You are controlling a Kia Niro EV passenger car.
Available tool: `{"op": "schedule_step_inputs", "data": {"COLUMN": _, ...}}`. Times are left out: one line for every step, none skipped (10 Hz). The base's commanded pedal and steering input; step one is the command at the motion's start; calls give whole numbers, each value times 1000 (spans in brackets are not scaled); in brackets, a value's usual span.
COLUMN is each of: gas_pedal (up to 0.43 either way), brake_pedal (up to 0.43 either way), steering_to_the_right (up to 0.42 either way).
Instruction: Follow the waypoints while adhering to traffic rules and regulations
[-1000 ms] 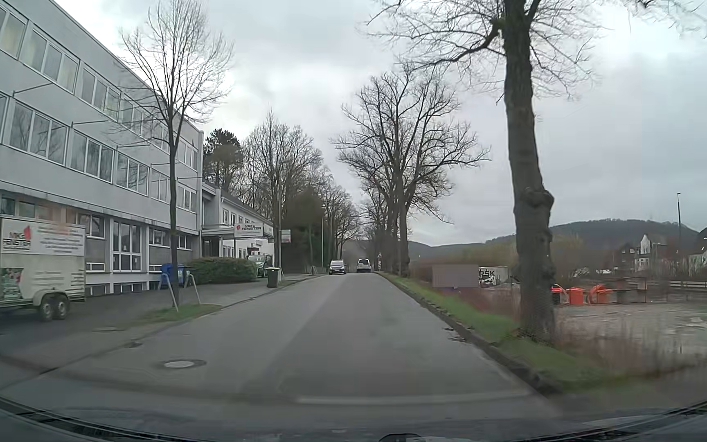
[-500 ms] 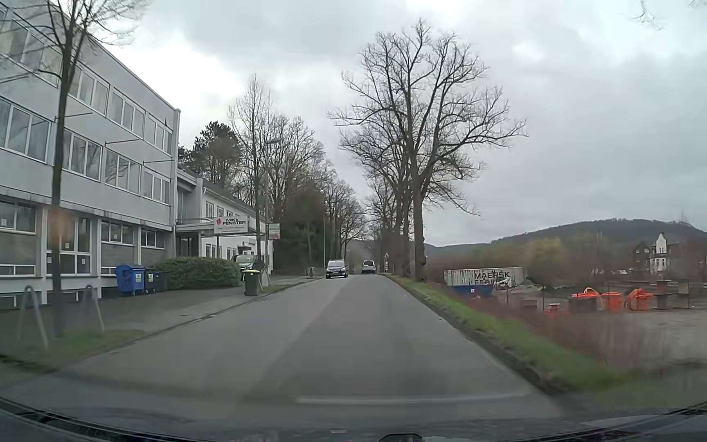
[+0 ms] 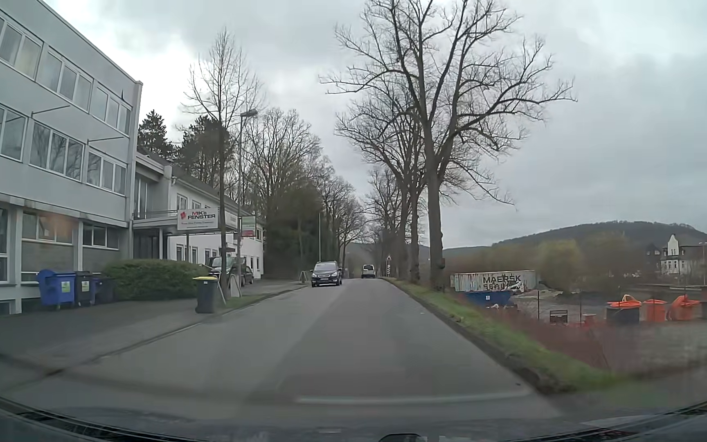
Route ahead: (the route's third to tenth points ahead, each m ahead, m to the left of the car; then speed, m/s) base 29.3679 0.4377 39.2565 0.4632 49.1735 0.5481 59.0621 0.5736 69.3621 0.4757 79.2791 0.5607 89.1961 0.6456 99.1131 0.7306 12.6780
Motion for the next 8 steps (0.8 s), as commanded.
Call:
{"op": "schedule_step_inputs", "data": {"gas_pedal": 0, "brake_pedal": 0, "steering_to_the_right": 2}}
{"op": "schedule_step_inputs", "data": {"gas_pedal": 0, "brake_pedal": 0, "steering_to_the_right": 2}}
{"op": "schedule_step_inputs", "data": {"gas_pedal": 0, "brake_pedal": 0, "steering_to_the_right": 2}}
{"op": "schedule_step_inputs", "data": {"gas_pedal": 0, "brake_pedal": 0, "steering_to_the_right": 1}}
{"op": "schedule_step_inputs", "data": {"gas_pedal": 0, "brake_pedal": 0, "steering_to_the_right": 1}}
{"op": "schedule_step_inputs", "data": {"gas_pedal": 0, "brake_pedal": 0, "steering_to_the_right": 0}}
{"op": "schedule_step_inputs", "data": {"gas_pedal": 0, "brake_pedal": 0, "steering_to_the_right": 0}}
{"op": "schedule_step_inputs", "data": {"gas_pedal": 0, "brake_pedal": 0, "steering_to_the_right": 0}}
